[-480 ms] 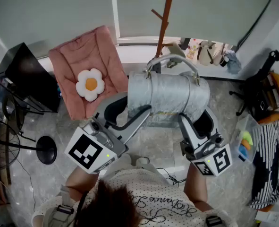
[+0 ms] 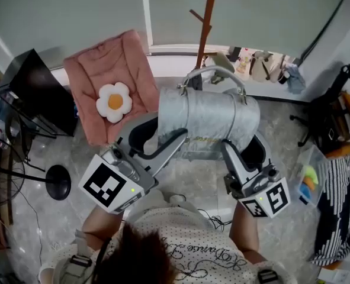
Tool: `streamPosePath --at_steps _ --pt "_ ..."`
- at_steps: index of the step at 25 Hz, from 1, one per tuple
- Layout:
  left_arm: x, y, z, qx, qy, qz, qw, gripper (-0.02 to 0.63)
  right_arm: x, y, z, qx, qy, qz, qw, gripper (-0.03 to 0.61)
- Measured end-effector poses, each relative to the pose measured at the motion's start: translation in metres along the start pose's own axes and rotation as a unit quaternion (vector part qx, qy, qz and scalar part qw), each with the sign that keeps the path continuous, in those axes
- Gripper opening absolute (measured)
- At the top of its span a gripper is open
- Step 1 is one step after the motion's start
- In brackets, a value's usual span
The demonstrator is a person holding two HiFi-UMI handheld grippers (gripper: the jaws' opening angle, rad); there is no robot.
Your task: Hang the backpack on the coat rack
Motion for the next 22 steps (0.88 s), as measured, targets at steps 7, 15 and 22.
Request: streamPosePath --at_steps 7,15,22 --pt "0.003 -0.005 -0.002 -0.009 -0.011 -0.008 0.9999 0.171 -0.002 -0.007 0.001 -0.003 -0.010 0.005 1.000 0.250" --pt "0.002 0.002 -0.001 -0.011 -0.006 -0.015 0.9998 0.171 -0.001 -0.007 -0.001 -0.002 -0.003 -0.005 1.000 0.250" --pt "0.001 -0.006 0.003 0.001 0.009 -0.006 0.9999 0.172 -0.002 -0.013 -0.002 -0.001 0.012 -0.015 1.000 0.251"
Point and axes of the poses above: the fingertips, and each gripper's own axes: z forward along the fingers, x to its right, y out of its underside, the point moved 1 cm from there along -z, backward along the fingers, and after that the axes turned 4 degrees about z, right-handed, at the moved point
